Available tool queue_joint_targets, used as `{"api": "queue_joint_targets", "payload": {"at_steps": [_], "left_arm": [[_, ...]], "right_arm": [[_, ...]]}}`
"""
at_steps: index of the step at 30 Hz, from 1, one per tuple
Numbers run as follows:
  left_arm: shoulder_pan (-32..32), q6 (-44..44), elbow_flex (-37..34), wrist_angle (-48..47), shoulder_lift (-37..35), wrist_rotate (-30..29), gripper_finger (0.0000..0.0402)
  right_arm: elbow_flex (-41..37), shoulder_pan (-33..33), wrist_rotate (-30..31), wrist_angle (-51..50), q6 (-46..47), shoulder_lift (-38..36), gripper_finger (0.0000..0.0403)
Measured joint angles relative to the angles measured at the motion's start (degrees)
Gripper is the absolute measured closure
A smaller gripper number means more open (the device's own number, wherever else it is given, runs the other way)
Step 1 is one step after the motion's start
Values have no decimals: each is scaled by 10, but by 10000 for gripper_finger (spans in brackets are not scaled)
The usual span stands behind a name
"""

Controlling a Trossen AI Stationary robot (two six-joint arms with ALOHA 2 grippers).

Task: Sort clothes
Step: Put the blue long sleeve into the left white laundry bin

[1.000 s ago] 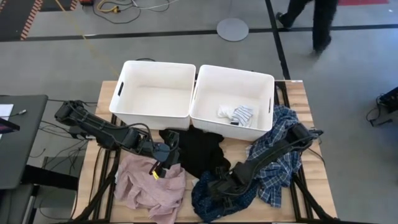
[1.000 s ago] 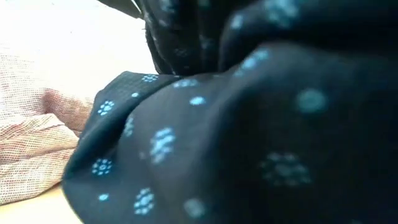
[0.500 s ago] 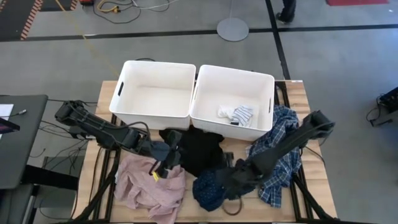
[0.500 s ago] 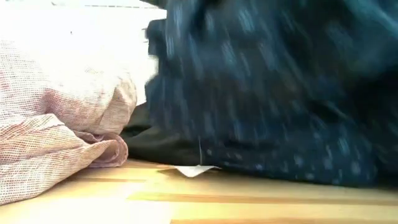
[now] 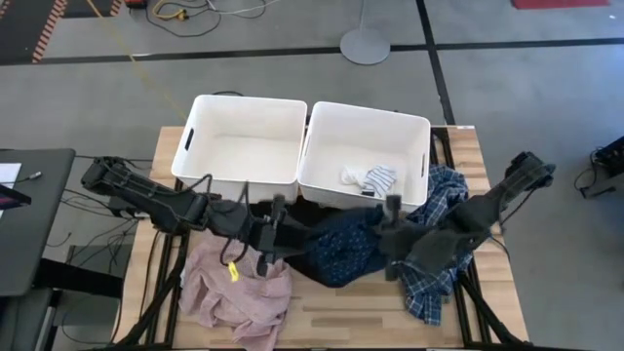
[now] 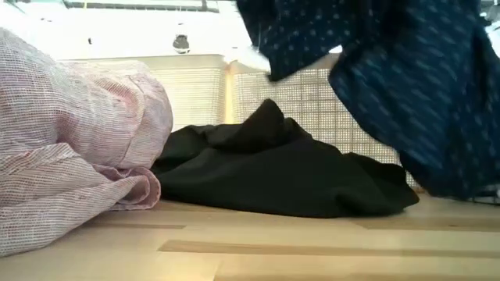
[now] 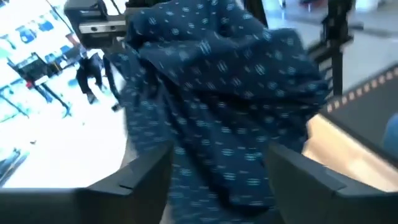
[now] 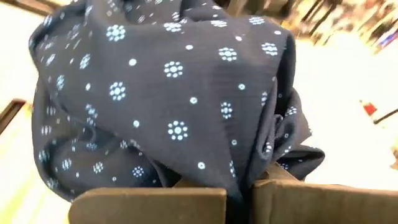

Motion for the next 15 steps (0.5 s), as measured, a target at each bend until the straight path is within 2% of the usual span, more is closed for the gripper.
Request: {"api": "queue_joint_targets", "payload": {"at_steps": [8, 11, 15], "left_arm": [[42, -30, 0, 63, -1, 22, 38], [64, -44, 0, 96, -1, 53, 17], [93, -61, 0, 137, 8, 98, 9]], "right_arm": [[0, -24, 8, 132, -167, -48, 392], [1, -40, 2, 179, -221, -48, 392], [1, -68, -57, 233, -266, -40, 394]]}}
